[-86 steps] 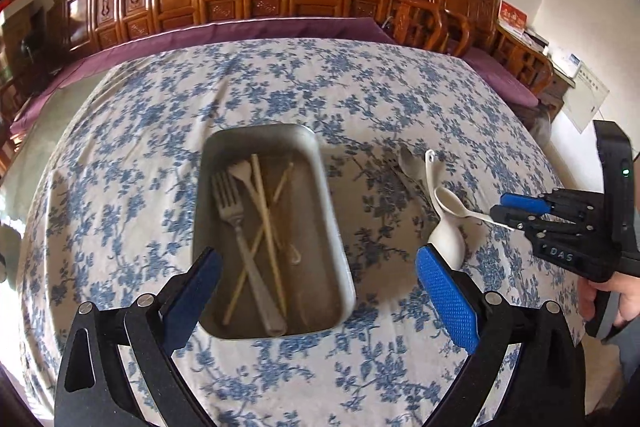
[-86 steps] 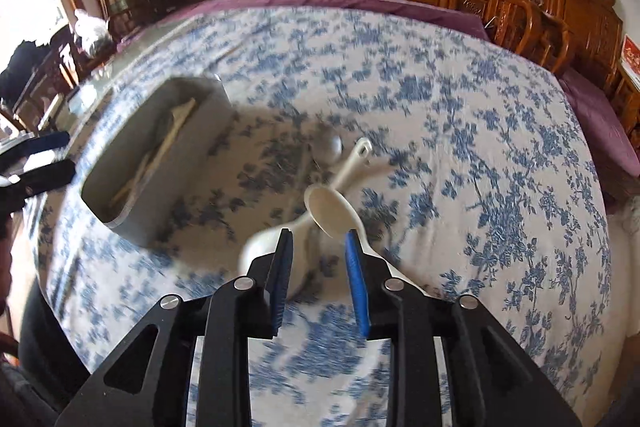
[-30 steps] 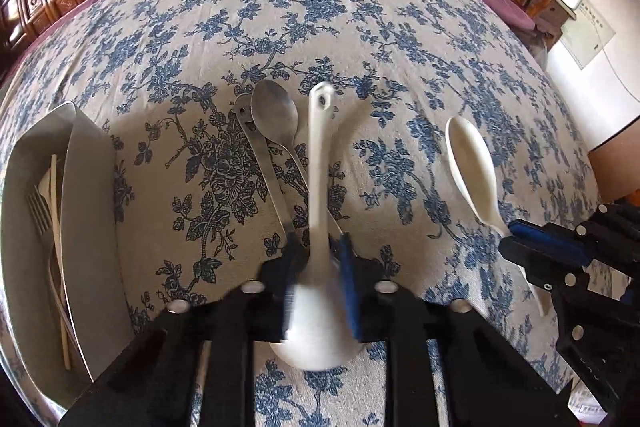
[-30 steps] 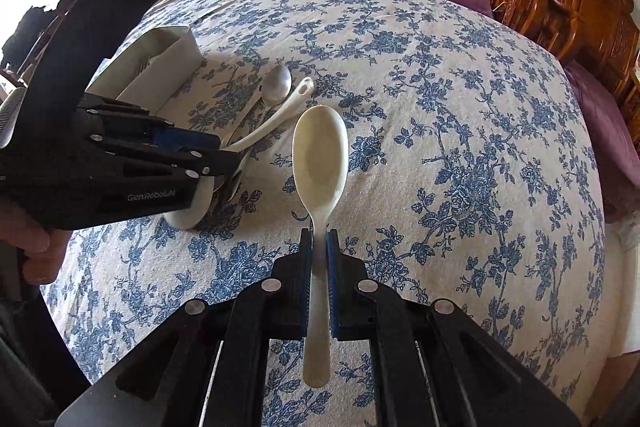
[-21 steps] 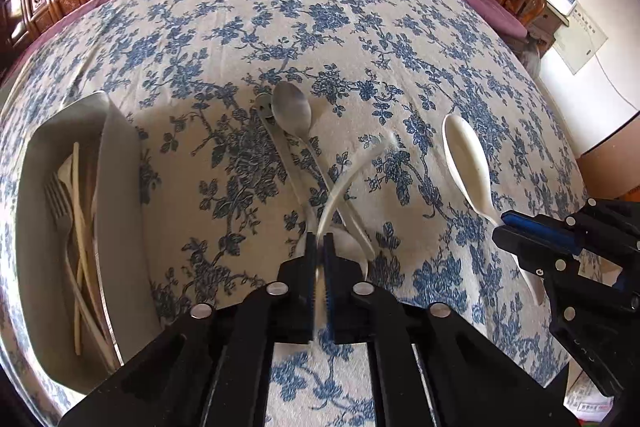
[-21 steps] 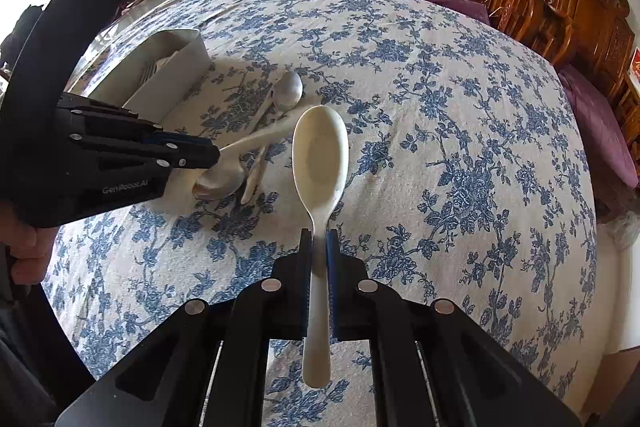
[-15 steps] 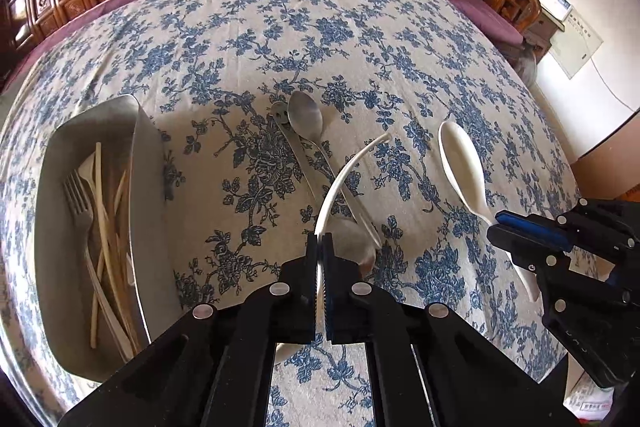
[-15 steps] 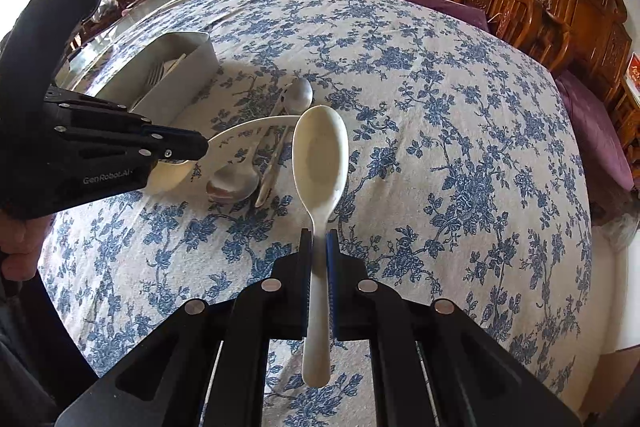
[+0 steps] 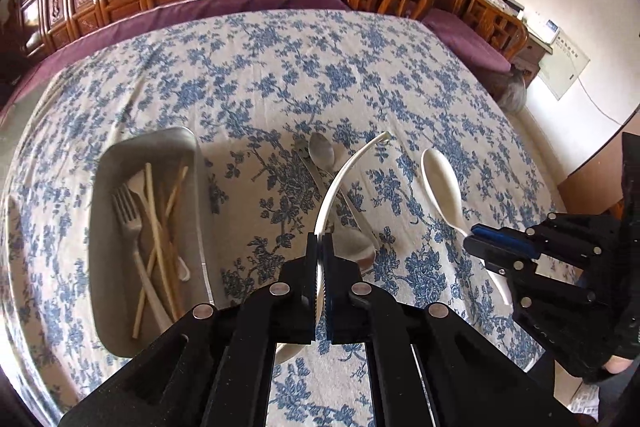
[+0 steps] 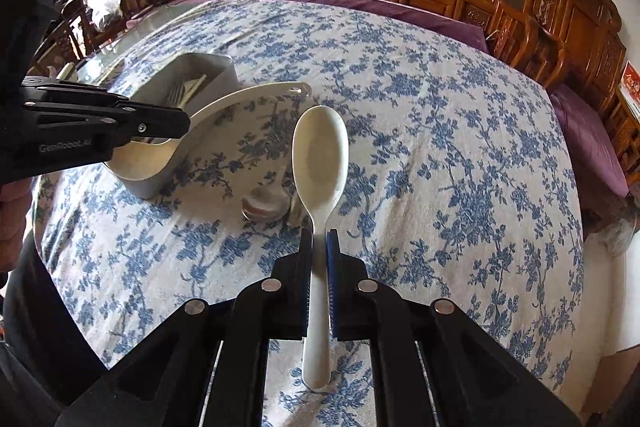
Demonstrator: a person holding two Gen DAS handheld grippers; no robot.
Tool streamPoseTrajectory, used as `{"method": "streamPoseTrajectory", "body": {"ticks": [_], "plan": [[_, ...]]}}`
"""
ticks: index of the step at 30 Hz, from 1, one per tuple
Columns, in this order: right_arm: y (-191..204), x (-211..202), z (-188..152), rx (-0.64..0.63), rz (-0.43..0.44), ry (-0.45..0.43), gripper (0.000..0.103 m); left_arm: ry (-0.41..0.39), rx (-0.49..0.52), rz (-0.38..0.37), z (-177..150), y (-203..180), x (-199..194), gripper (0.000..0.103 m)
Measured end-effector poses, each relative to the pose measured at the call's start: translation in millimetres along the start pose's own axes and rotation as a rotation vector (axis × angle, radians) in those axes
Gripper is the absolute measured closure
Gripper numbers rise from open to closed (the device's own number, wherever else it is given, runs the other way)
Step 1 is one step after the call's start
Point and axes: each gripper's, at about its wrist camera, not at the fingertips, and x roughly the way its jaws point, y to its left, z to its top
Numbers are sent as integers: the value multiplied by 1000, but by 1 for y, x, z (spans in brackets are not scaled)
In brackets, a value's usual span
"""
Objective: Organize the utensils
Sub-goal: 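Carry the white ladle in the left gripper into the tray and open it while the right holds the spoon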
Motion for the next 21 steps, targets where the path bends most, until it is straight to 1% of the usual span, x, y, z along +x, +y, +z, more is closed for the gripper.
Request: {"method": "streamPoseTrajectory", "body": {"ticks": [6,11,16,19,21], "plan": [[18,-6,16,11,23,-38,95,-45,-22,-2,-1,19,-29,102],[37,-10,28,4,44,-61,95,-68,-46,2,-2,39,-41,102],[57,-11,39,-7,64,-73,95,-70,-83,8,-4,61,-42,102],[66,-9,45,-11,74,-74,95,-57,-115,3,-6,76,-37,102],[71,-8,50,-14,81,-75,95,-48,-130,15,-8,87,-32,102]]}}
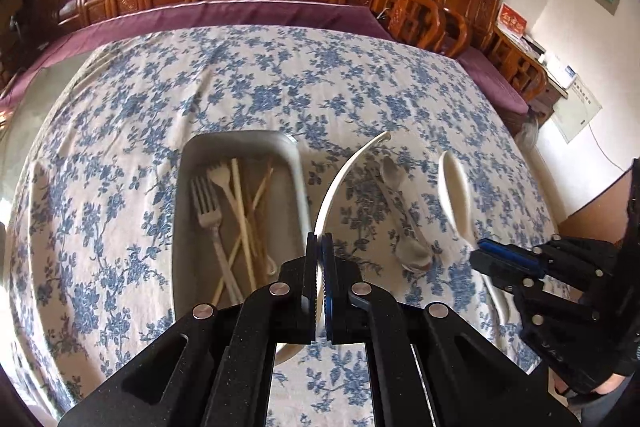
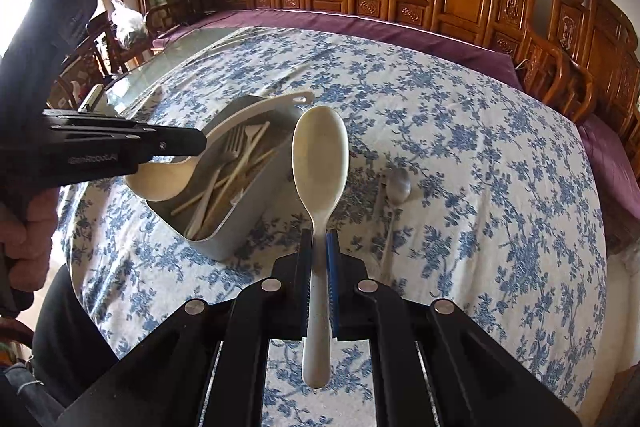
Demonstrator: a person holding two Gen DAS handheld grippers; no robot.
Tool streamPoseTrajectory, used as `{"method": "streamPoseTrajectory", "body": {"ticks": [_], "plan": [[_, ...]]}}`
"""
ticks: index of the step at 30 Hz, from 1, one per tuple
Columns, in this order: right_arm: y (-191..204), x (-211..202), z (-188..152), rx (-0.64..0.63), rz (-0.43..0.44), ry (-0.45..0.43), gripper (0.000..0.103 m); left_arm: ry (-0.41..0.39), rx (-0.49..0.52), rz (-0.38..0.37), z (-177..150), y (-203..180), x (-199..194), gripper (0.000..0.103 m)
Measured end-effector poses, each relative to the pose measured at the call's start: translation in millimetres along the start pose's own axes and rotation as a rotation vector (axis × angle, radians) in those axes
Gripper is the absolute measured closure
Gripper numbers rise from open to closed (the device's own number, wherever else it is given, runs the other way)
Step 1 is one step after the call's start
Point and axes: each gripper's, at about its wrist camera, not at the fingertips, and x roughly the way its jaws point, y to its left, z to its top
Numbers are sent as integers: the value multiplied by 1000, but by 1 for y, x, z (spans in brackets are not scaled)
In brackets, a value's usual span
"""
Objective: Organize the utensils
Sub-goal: 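Carry the white ladle in the left gripper into the tray and open it while the right holds the spoon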
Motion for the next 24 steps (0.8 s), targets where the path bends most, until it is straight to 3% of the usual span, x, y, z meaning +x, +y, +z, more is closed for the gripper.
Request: {"method": "streamPoseTrajectory", "body": {"ticks": [15,24], "plan": [[21,21,15,-2,41,16,94,83,-119,34,-6,56,51,102],[26,27,22,-8,53,17,94,89,-144,46,1,72,67,102]]}}
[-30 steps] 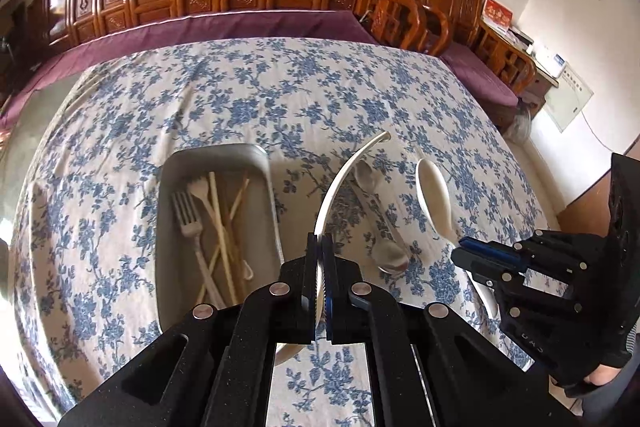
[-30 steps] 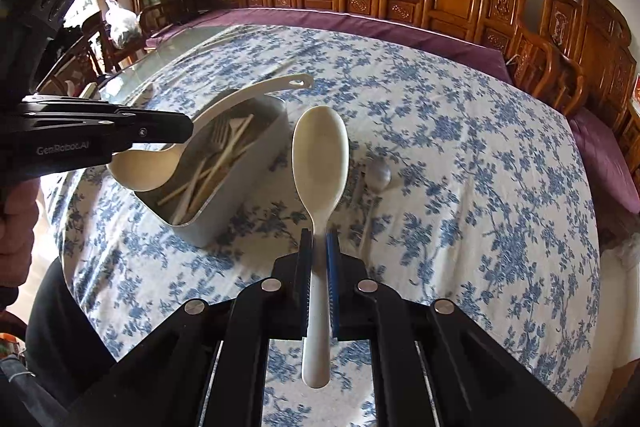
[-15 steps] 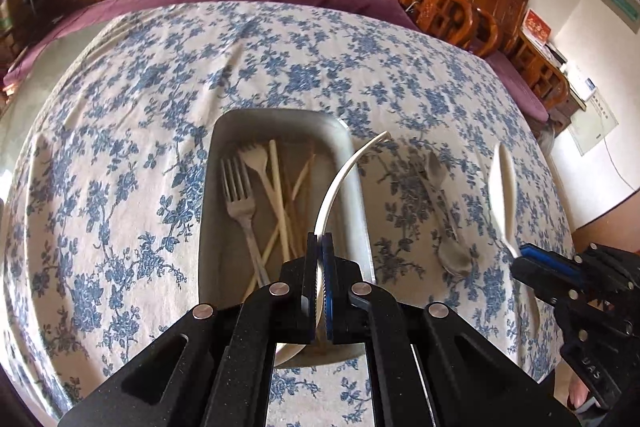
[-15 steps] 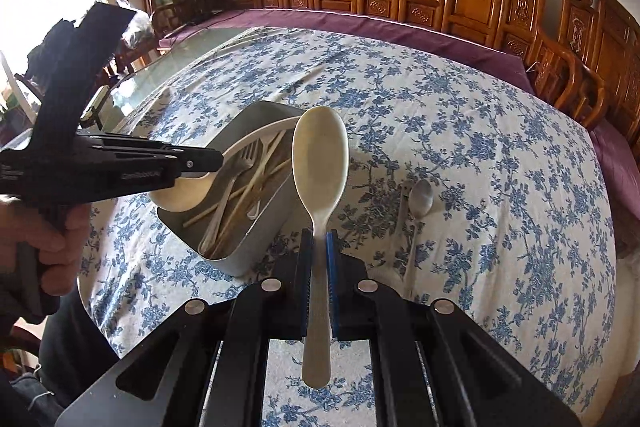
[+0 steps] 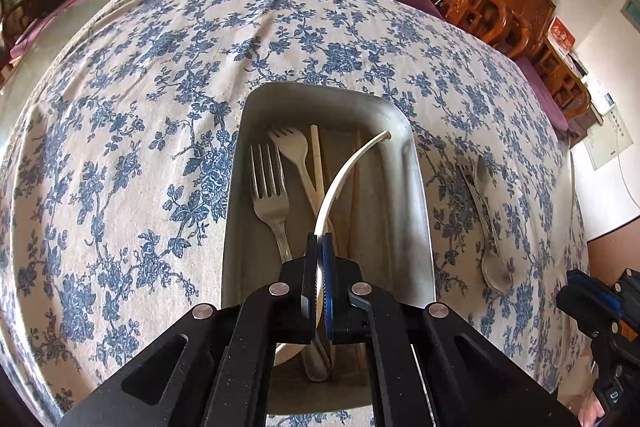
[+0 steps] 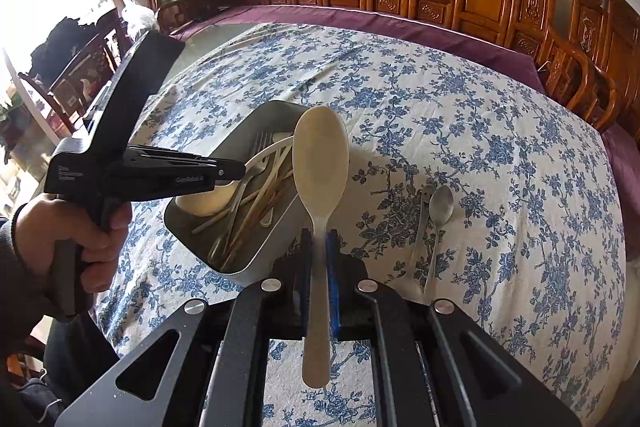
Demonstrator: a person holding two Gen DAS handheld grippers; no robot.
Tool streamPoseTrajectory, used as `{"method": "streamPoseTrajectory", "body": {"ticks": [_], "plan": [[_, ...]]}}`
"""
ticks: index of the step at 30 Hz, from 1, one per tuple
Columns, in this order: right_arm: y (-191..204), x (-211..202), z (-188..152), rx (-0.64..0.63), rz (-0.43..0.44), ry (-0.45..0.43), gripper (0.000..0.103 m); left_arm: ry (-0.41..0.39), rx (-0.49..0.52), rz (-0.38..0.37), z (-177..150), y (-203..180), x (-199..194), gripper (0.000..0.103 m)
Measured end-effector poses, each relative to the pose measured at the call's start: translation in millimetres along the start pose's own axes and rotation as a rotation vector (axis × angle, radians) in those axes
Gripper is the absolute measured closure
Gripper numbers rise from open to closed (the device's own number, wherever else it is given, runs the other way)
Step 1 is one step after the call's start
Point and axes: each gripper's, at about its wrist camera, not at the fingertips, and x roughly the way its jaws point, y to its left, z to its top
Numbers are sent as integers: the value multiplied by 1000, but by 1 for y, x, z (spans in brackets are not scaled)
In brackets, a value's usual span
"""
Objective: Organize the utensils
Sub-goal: 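Carry the white ladle in the left gripper into the tray and open it while the right holds the spoon, then move the white spoon over the tray and open the right gripper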
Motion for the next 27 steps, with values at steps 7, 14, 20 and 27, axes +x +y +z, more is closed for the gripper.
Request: {"method": "streamPoseTrajectory", "body": {"ticks": [7,14,20,27], "plan": [[6,4,8,-8,10,-1,94,-16,-13,1,5,7,-7,100],[21,14,22,-17,30,-11,94,-70,38,19,-2,13,-40,89],[38,26,34,-17,54,-15,94,-110,69,47,-11,26,-66,83],[56,41,48,-5,90,-12,95,-145,103,98,-25,44,-92,80]]}}
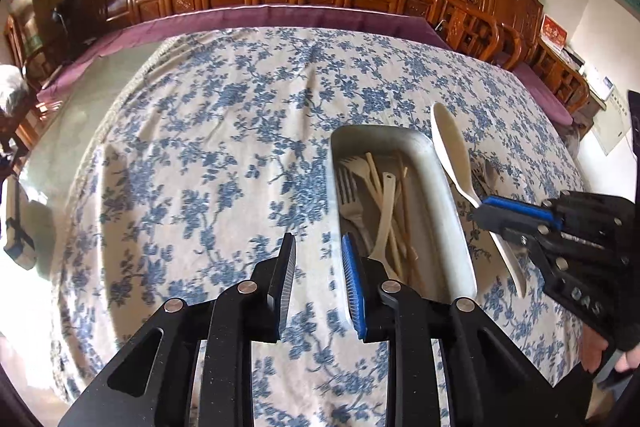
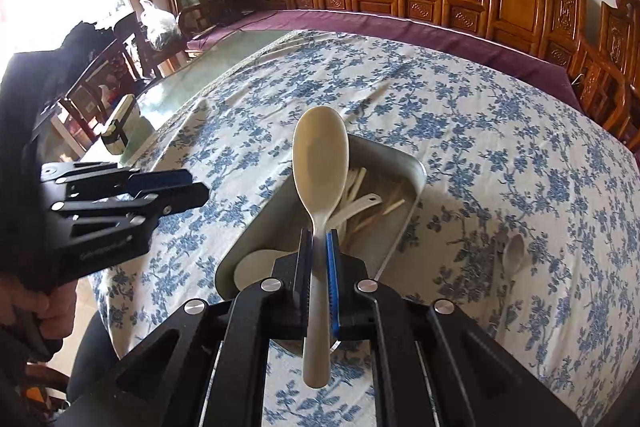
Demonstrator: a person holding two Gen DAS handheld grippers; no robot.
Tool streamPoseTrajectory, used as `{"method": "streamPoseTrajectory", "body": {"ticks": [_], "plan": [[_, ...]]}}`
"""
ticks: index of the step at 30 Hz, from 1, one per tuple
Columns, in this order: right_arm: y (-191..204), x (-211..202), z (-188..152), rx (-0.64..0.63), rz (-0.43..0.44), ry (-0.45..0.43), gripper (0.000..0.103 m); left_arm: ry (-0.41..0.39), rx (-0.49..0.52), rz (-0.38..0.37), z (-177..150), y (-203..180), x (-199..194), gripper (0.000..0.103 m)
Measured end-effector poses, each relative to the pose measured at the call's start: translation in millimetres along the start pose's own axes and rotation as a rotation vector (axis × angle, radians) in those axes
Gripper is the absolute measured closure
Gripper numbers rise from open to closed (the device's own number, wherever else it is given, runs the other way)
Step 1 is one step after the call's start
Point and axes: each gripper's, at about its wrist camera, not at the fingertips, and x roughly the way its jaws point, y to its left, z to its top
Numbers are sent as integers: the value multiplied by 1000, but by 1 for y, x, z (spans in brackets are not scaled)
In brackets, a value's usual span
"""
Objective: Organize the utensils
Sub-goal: 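Move the white spoon over the tray and open the right gripper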
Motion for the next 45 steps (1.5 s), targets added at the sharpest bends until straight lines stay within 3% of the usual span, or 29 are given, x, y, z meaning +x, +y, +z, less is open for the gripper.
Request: {"method": "streamPoseTrajectory", "body": {"ticks": [12,14,20,23,28,37,39,45], "plan": [[5,35,20,57,8,21,95,-46,-26,15,-9,27,-29,66],[1,42,22,77,6,31,95,-53,-30,18,-9,29,-32,55],[-12,61,24,134,6,64,94,-60,-39,28,-8,35,-34,53],[-13,68,20,148,9,84,94,-78,-51,33,-9,37,-38,31],[-15,73,12,173,28,101,94,-73,-59,35,-9,40,-37,28],[-13,67,8,159,51,103,93,-60,-52,44,-10,39,-36,27],[-12,59,6,134,36,90,93,-63,-56,37,-10,36,-38,15],[-27,19,-14,107,6,38,90,-67,-36,6,-11,15,-37,13]]}}
